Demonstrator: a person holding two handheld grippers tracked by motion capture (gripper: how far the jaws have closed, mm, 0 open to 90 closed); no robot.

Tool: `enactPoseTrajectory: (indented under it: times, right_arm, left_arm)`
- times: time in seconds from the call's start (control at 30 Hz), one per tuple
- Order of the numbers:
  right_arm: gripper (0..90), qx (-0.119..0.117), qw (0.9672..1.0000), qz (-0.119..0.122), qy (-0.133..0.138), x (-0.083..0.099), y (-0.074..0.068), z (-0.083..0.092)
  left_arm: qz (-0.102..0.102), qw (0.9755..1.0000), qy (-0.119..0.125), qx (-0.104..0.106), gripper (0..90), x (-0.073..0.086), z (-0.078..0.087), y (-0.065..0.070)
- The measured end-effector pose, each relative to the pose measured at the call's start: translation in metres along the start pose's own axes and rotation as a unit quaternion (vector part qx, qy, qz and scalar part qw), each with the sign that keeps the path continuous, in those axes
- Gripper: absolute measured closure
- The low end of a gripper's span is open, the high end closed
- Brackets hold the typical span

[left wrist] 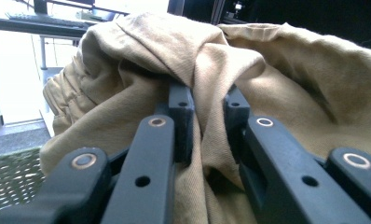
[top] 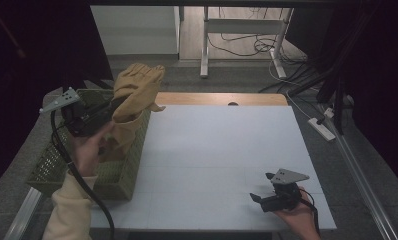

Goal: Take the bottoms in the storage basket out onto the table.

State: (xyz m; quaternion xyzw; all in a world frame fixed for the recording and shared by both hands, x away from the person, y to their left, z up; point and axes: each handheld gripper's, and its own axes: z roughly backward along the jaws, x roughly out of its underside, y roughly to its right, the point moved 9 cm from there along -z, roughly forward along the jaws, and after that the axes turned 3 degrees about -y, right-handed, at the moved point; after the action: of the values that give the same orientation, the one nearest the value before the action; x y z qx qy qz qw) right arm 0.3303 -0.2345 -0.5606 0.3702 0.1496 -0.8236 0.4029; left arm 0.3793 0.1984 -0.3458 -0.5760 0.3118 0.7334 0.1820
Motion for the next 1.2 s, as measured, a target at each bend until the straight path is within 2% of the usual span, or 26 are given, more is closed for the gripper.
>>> enactPoseTrajectory:
  times: [0.33,0.8,1.2]
  right_arm:
    - [6.9,-0.002,1.0,0.0,0.001,-0.001,-0.001,0.0]
    - [6.9,-0.002,1.0,-0.001,-0.001,0.0,-0.001,0.0]
    - [6.9,-0.004,1.0,-0.002,-0.004,0.001,-0.001,-0.001]
  left_arm:
    - [-0.012,0.9996,0.007,0.024,78.4,-0.011,-0.012,0.022]
    - [-0.002,0.9989,0.004,0.047,78.4,-0.011,-0.026,0.031]
    - [-0.008,0.9977,-0.007,0.067,78.4,-0.011,-0.043,0.047]
